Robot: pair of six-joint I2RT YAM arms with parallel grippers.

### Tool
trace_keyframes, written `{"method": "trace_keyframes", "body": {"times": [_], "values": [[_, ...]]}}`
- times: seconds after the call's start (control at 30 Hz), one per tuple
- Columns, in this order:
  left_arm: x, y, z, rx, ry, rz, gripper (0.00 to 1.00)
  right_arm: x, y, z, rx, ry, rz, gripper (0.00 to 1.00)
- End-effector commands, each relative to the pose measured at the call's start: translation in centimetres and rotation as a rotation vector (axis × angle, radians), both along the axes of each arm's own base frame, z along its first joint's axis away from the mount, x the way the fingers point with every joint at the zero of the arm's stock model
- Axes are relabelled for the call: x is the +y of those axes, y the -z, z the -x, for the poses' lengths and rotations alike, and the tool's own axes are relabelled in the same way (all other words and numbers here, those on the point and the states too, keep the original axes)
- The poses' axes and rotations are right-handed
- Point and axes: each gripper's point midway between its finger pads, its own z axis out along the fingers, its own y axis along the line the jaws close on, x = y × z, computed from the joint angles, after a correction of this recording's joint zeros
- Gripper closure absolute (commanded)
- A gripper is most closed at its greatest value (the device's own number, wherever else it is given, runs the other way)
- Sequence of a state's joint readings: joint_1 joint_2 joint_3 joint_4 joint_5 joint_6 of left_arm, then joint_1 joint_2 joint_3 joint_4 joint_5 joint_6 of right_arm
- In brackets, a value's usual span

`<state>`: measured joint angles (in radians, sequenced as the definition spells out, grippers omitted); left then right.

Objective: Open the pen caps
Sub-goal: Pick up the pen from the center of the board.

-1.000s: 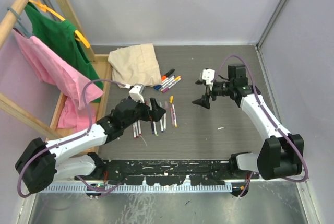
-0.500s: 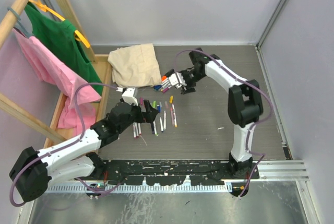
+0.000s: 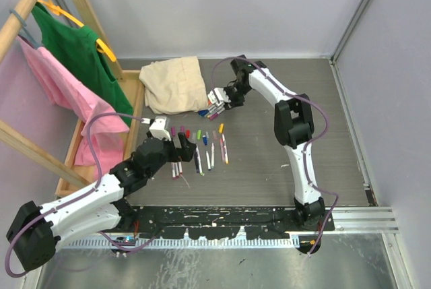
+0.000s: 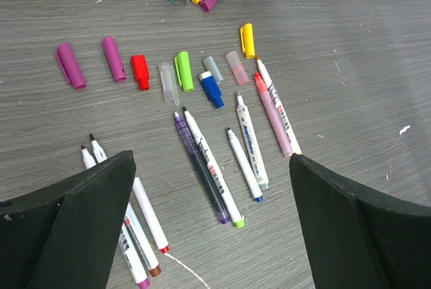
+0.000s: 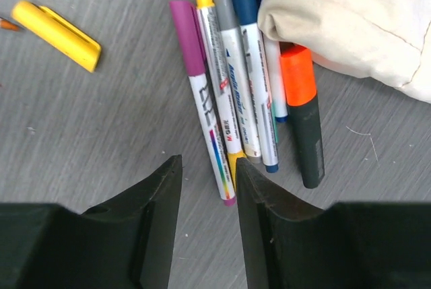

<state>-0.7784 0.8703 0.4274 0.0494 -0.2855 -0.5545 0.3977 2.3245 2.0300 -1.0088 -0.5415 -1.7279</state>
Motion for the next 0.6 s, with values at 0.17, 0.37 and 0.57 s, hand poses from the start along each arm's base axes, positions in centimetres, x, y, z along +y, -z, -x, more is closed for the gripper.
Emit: {"method": "trace_keyframes", "body": {"times": [0.17,0.37,0.57], "values": [[0.3,-1.0,-0.6,-0.046,-0.021,0.004,0.02,0.5,-0.3,-1.2,-0.032,-0.026,0.048,0.64],[0.1,-0.8,-0.7,-0.040,-0.017,0.003,0.02,0.8,0.4,-1.0,-0.022,-0.033,0.059,0.69],[0.1,-0.8,-0.6,-0.037,-0.014,0.008,0.02,0.6,1.2,-1.0,-0.012,-0.031,0.071,0.70]]}}
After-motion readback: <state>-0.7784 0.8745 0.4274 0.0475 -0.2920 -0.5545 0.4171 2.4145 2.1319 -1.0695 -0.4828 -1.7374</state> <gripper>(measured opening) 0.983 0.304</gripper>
